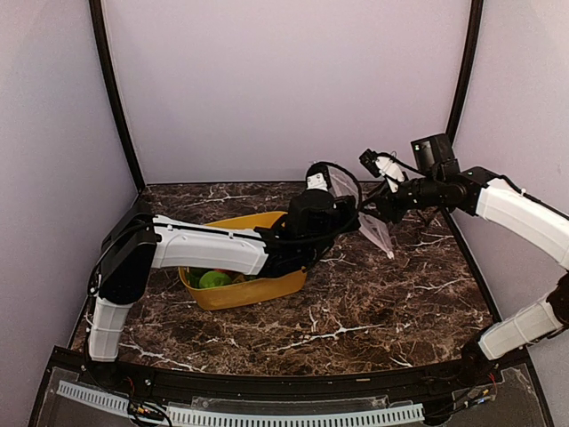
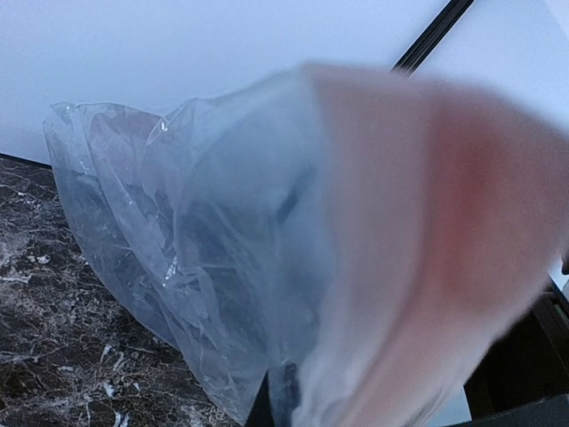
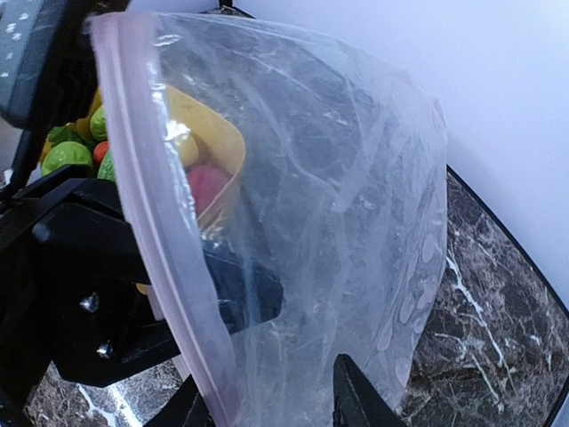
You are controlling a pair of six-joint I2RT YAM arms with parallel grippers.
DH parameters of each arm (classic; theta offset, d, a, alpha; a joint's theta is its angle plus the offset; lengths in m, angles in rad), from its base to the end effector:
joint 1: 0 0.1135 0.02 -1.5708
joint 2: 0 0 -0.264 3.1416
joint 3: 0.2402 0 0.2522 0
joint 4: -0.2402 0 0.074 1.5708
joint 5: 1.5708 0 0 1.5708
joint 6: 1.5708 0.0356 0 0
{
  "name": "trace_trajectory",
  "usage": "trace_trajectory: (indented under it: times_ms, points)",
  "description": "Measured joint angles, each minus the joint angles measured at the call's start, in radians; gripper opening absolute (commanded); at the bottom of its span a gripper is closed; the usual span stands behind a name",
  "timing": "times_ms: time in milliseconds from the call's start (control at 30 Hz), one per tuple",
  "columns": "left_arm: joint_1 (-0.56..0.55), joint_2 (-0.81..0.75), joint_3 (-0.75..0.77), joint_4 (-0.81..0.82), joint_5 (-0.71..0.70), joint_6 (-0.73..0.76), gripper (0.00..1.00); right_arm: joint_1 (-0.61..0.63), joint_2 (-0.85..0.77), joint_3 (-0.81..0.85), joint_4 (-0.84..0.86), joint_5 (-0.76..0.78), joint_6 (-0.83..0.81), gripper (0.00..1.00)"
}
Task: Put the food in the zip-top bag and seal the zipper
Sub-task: Open the zipper food storage bag.
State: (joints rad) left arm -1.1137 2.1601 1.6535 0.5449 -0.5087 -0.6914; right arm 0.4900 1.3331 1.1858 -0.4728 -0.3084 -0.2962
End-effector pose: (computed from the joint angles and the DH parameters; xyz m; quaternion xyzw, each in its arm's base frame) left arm 0.2429 -0.4545 0.2706 -0.0366 0.6942 -0.4392 0.5690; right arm 0.2568 0.1492 0.3308 -0.4015 0.7846 0.1797 0.4369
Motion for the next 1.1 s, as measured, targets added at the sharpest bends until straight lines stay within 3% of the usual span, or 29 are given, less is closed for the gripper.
trace_trajectory:
  times_ms: [167,567,633,800,867,1000,1100]
  points:
    - [-0.003,0.000,0.000,0.000,0.011,0.000,0.01,0.000,0.011,0.000,0.005,0.067,0.001,0.00]
    - [-0.006,0.000,0.000,-0.074,-0.032,-0.062,0.01,-0.092,0.013,0.120,0.025,0.291,-0.014,0.00]
    - [-0.006,0.000,0.000,-0.070,-0.030,-0.066,0.06,-0.093,0.013,0.126,0.024,0.303,-0.018,0.00]
    - [-0.006,0.000,0.000,-0.043,0.008,-0.016,0.51,-0.103,0.013,0.126,0.027,0.336,-0.019,0.00]
    - [-0.006,0.000,0.000,-0.016,0.050,0.039,0.61,-0.115,0.014,0.126,0.030,0.347,-0.020,0.00]
    - [-0.004,-0.017,-0.018,0.000,0.150,0.165,0.69,-0.153,0.014,0.126,0.034,0.354,-0.026,0.00]
    - [-0.004,-0.104,-0.124,-0.015,0.216,0.252,0.71,-0.203,0.020,0.129,0.040,0.352,-0.042,0.00]
